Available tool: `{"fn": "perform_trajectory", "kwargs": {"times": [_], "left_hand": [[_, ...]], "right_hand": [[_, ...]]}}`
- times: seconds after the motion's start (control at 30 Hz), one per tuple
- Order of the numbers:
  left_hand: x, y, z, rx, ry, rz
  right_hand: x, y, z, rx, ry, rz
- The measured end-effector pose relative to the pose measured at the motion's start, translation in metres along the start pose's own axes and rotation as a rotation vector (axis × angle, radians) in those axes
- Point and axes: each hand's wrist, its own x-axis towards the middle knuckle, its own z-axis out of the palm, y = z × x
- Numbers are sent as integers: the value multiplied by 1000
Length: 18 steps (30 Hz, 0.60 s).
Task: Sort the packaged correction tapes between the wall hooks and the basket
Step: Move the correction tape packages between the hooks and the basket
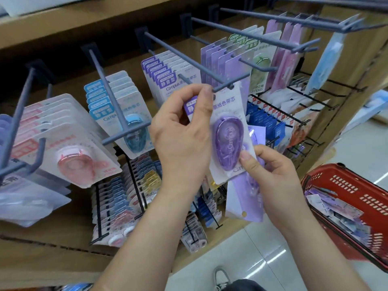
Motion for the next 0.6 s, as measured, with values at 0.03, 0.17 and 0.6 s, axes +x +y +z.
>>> {"fn": "perform_trajectory", "kwargs": {"times": [0.03, 0.17, 0.6], "left_hand": [[2, -2, 0, -23, -2, -43], [-4, -8, 0, -75, -34, -106], [-48, -22, -22, 153, -207, -192]], "right_hand": [[0, 1, 1, 5, 7, 3], [2, 2, 7, -2, 40, -11], [7, 3, 9, -73, 147, -61]]}}
